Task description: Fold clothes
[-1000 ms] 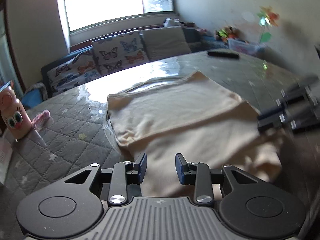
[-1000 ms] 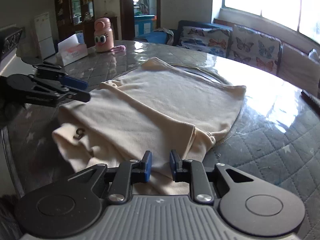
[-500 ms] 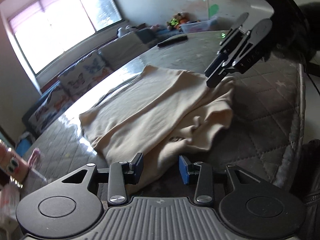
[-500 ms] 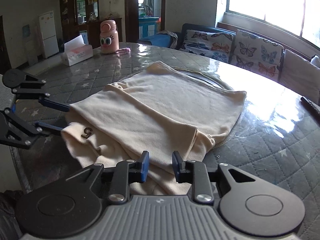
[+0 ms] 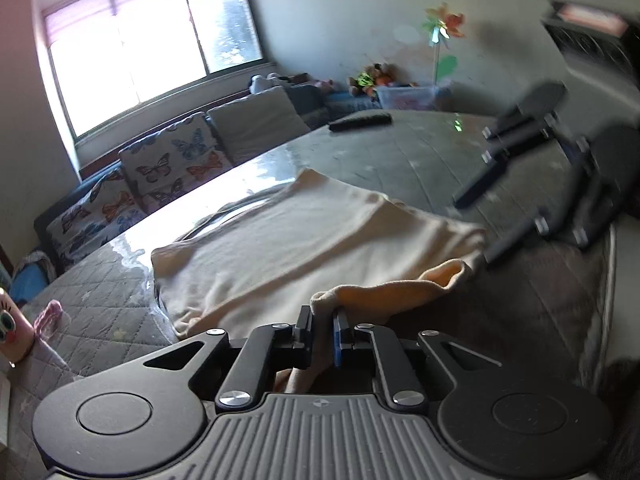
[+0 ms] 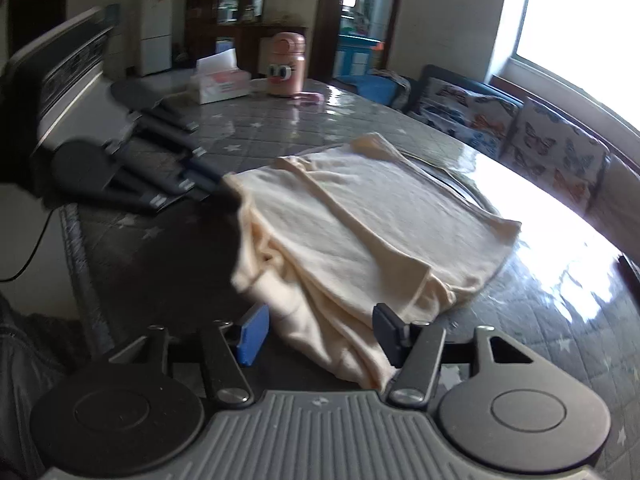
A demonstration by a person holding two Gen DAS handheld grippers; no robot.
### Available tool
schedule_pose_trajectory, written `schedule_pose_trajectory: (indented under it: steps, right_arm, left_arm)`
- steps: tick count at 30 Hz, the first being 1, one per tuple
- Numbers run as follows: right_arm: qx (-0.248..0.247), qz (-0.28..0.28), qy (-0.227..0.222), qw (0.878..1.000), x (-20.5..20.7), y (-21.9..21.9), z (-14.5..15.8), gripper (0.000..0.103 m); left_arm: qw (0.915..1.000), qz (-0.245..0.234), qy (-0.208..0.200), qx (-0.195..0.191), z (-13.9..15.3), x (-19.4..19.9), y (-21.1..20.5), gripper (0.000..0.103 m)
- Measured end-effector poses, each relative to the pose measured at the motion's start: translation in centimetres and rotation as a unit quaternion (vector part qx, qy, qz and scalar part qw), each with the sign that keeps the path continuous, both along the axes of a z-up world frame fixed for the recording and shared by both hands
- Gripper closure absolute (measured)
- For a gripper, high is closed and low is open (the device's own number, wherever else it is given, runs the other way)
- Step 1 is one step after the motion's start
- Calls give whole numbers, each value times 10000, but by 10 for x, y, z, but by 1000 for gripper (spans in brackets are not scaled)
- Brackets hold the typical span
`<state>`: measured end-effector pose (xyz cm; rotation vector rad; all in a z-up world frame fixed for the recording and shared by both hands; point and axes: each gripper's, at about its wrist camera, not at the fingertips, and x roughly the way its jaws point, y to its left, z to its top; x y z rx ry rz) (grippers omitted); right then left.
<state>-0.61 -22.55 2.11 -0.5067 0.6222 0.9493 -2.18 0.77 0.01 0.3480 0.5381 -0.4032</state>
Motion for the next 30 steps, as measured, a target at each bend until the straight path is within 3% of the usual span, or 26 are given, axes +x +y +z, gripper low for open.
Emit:
schedule_pose_trajectory:
  steps: [2,6,9,11,13,16,19,21,22,30]
  right_arm:
    - [-57,105,-89,9999,-1,6,-4,34]
    - [-153,175,-268,9994,1,19,-15,35]
    - [-164,131,-285,9994,8,25,-21,44]
    - [-150,31,-192,9997,17,27,-24,54]
    - [-129,-90,-92,9998,24,28,-25,74]
    - [43,-281,157,9995,36,25,-22,86]
    - [268,-414,392,9980,46,22,-16,90]
    - [405,-496,480,9968,51,21,-10,91]
    - [457,-531,508,9962,53,21,-8,92]
    - [738,-686,515,9936,62,22,6,93]
  left_arm:
    - [9999,58,30,-103,3,6,1,93]
    - [9995,153,101,-267,6,16,5,93]
    - [9992,196,126,-319,7,16,8,93]
    - [9991,194,152,-343,6,15,9,93]
    - [9991,173,164,-343,5,13,11,92]
    - [9991,182,191,-324,2,7,13,89]
    - [9994,179,178,-226,-2,-2,15,80]
    - [9997,182,148,-93,-5,-8,15,64]
    - [9997,195,132,-24,-7,-11,16,61]
    - [9984,346,56,441,-24,-12,18,61]
